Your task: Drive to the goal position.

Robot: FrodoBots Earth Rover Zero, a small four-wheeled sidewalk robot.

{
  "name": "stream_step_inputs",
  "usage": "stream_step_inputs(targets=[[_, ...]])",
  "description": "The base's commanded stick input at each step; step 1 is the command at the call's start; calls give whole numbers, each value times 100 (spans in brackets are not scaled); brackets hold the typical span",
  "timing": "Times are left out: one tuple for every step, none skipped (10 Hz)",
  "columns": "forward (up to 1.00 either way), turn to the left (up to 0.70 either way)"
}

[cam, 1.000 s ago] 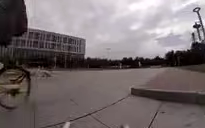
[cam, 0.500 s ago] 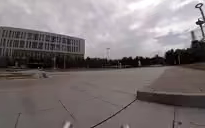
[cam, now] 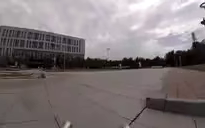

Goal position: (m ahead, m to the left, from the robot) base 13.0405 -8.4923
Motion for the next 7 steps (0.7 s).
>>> stream_step_inputs(targets=[[70,2],[70,0],[70,0],[70,0],[70,0],[70,0],[70,0]])
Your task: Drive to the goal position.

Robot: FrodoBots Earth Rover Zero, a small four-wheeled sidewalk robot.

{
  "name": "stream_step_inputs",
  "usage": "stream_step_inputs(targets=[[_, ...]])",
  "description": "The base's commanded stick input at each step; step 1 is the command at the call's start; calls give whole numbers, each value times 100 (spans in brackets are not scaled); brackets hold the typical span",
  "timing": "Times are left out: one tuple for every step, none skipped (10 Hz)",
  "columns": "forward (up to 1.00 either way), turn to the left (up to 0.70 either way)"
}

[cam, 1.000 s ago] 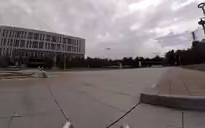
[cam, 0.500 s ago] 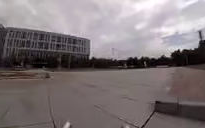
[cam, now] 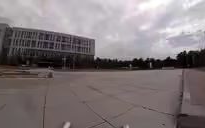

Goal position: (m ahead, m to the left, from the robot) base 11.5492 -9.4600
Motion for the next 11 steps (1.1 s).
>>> stream_step_inputs(targets=[[70,0],[70,0],[70,0],[70,0],[70,-1],[70,-5],[70,-24],[70,-34],[70,-24],[70,-10],[70,-4]])
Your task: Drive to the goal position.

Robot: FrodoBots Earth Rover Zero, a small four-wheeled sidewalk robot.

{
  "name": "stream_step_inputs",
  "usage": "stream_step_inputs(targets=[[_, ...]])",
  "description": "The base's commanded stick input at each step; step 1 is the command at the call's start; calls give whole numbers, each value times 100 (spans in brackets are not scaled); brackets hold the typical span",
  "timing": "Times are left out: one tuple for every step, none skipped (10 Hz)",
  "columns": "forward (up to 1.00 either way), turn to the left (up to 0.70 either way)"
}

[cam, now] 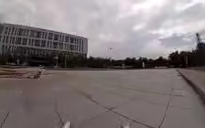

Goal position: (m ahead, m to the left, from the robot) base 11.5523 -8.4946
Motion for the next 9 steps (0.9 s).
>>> stream_step_inputs(targets=[[70,0],[70,0],[70,0],[70,0],[70,0],[70,0],[70,0],[70,0],[70,0]])
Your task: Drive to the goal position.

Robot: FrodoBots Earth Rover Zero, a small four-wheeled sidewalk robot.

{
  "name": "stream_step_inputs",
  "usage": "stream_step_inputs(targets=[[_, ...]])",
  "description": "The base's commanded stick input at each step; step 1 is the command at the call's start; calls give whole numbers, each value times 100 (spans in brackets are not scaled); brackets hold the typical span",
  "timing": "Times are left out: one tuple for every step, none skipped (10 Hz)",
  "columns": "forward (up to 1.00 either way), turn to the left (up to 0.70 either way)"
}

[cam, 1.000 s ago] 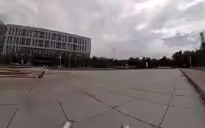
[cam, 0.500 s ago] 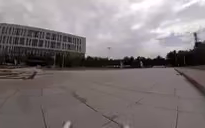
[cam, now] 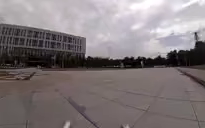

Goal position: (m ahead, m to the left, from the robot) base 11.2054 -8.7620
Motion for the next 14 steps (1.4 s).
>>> stream_step_inputs(targets=[[70,0],[70,0],[70,0],[70,0],[70,0],[70,0],[70,0],[70,0],[70,0],[70,0],[70,0],[70,0],[70,0],[70,0]])
